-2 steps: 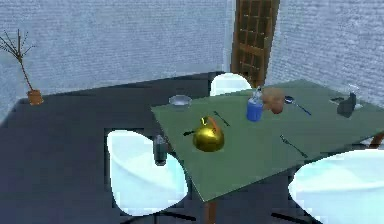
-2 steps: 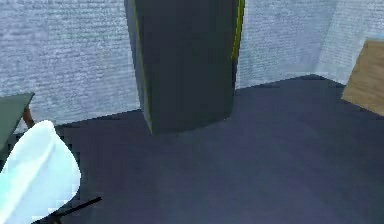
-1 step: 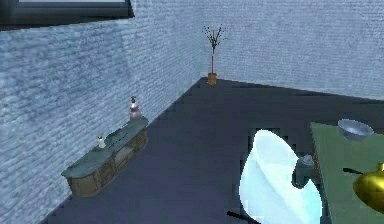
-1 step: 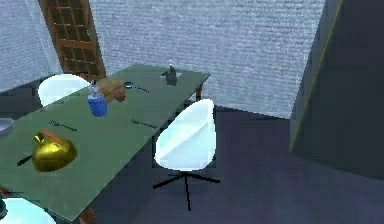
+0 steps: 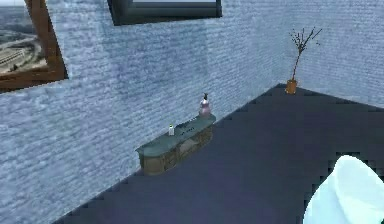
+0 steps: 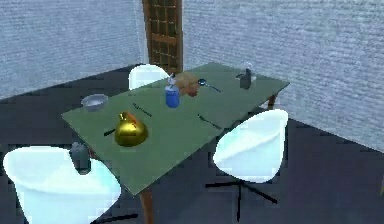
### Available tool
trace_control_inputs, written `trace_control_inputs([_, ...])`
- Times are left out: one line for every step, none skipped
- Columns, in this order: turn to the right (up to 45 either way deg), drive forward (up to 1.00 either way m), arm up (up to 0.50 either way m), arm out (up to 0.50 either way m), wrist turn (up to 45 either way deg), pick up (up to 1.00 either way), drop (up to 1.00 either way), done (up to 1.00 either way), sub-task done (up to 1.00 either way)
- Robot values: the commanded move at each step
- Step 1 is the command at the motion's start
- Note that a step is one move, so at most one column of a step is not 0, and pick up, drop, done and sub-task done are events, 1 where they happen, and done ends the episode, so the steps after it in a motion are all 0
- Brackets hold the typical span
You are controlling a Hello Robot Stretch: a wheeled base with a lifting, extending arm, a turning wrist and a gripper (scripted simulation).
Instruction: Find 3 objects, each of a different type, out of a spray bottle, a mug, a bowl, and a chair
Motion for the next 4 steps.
trace_control_inputs([0.0, 0.40, 0.00, 0.00, 0.0, 0.00, 0.00, 0.00, 0.00])
trace_control_inputs([45.0, 0.00, 0.00, 0.00, 0.0, 0.00, 0.00, 0.00, 0.00])
trace_control_inputs([33.0, 0.00, 0.00, 0.00, 0.0, 0.00, 0.00, 0.00, 0.00])
trace_control_inputs([0.0, 0.00, 0.00, 0.00, 0.0, 0.00, 0.00, 0.00, 1.00])
